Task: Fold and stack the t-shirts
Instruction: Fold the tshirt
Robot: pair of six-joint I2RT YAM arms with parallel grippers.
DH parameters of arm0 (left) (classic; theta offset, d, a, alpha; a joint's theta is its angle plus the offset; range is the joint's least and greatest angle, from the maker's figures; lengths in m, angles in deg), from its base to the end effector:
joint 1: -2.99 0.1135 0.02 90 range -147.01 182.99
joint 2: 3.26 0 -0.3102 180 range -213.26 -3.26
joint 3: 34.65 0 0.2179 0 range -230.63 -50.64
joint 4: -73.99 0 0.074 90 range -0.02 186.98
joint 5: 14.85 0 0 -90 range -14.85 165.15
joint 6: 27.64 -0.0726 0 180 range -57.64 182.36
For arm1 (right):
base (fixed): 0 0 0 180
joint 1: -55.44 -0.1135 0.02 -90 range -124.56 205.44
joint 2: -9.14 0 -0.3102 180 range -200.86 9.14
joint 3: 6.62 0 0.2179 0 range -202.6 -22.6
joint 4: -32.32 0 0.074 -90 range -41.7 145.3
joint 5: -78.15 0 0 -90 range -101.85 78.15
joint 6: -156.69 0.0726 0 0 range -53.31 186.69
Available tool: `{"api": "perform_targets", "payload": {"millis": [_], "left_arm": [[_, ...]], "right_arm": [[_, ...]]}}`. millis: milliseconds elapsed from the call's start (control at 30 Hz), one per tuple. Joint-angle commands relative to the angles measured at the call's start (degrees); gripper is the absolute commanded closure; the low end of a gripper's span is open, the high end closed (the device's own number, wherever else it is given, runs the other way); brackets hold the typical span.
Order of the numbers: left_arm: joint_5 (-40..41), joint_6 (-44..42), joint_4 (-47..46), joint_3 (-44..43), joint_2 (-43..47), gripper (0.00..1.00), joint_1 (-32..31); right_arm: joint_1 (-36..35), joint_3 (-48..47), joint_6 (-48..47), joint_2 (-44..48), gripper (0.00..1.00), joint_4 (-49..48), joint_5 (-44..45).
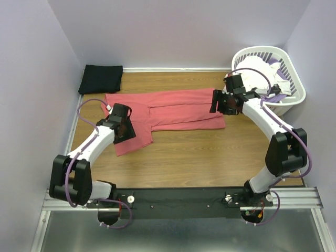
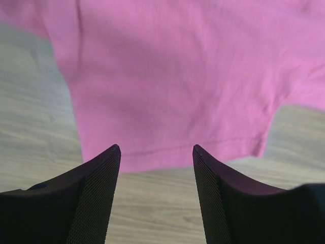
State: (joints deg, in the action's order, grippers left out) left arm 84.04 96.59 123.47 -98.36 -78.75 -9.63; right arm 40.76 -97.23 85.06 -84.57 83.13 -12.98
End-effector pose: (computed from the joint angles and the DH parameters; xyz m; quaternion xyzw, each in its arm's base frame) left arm 0.2227 -0.0384 0.2415 -0.1999 0.9451 -0.0295 0.2569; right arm 0.3324 0.0886 0.2928 0.0276 0.9504 0.0971 0.2943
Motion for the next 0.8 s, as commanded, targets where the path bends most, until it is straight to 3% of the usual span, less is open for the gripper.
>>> {"api": "perform_targets", "payload": {"millis": [0,267,400,467,567,767], "left_arm": [[2.10,4.17,0.70,2.28,-2.38,0.35,-2.22],[4.82,5.05,-1.85,3.69,-9.32,0.44,-4.87],[5.53,5.49,-2.20,4.74,-12.58,0.57,-5.74],[5.62,5.84,-2.29,5.10,-13.20,0.70,-6.01],[6.05,6.02,-1.77,4.57,-12.24,0.98,-6.27],[13.34,2.24,2.71,-5.96,-12.67,1.00,-6.19]], "right_arm": [[0.09,3.52,-0.44,2.83,0.25,-1.16,-2.39],[0.09,6.95,-1.23,4.50,0.25,-2.48,-3.01],[0.09,7.66,-1.58,4.59,0.25,-3.01,-3.18],[0.09,8.01,-1.67,4.59,0.25,-3.10,-3.36],[0.09,8.19,-1.85,4.68,0.25,-3.10,-3.44],[0.09,7.75,-1.94,4.33,0.25,-3.28,-4.59]]}}
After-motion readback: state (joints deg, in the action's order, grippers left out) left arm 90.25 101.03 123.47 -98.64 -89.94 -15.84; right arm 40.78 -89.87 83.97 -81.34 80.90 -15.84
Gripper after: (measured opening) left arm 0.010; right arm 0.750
